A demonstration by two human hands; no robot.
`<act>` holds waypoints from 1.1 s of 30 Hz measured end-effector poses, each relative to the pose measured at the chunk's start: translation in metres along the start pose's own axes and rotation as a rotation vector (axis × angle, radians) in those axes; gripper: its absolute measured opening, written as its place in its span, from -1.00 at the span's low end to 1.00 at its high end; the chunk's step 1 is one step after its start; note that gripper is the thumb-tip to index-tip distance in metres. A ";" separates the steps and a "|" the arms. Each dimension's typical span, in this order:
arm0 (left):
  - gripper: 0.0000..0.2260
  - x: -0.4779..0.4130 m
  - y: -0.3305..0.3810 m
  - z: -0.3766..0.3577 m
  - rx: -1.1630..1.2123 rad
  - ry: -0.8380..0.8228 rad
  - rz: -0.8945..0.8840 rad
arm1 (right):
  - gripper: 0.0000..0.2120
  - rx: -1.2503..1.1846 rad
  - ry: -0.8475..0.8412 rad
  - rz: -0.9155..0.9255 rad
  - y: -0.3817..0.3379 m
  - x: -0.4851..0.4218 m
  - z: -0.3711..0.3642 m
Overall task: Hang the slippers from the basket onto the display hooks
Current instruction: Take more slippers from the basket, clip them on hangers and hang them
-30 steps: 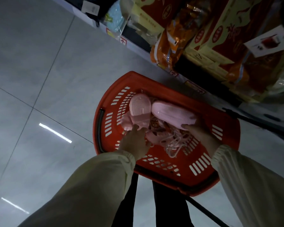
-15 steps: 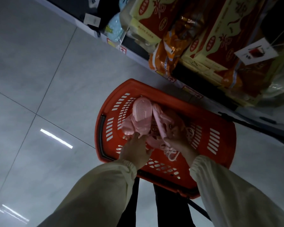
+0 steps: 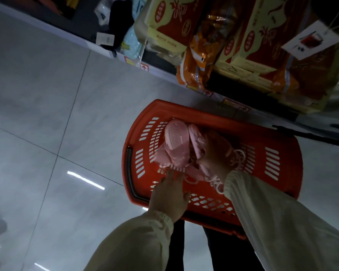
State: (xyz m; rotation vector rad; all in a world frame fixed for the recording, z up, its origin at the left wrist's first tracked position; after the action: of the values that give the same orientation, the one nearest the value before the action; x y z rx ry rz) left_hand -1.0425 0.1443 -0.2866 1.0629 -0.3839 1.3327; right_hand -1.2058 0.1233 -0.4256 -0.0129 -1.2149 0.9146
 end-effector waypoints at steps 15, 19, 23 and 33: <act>-0.34 0.001 0.013 0.009 -0.062 0.113 -0.121 | -0.51 0.014 0.053 0.034 -0.040 0.050 -0.012; -0.27 0.006 0.021 0.012 -0.193 0.137 -0.196 | -0.52 0.100 0.215 0.269 -0.055 0.087 -0.008; -0.39 0.009 0.026 0.015 -0.393 0.254 -0.299 | -0.63 0.233 0.194 0.276 -0.057 0.117 -0.011; -0.93 0.030 0.036 -0.004 -0.528 0.030 -0.144 | -0.74 -0.069 0.218 0.316 -0.044 0.177 -0.004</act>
State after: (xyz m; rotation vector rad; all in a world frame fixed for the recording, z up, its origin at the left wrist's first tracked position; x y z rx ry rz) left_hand -1.0692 0.1605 -0.2513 0.6149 -0.5868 1.0366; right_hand -1.1673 0.2035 -0.2666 -0.3603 -1.0558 1.1133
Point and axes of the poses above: each hand's wrist, its own x-axis away from the middle knuckle, its own z-axis out of the back of the hand, y = z × x, the point moved 3 cm from there along -x, towards the middle knuckle, and after that the axes turned 3 degrees about x, right-handed, at the moved point
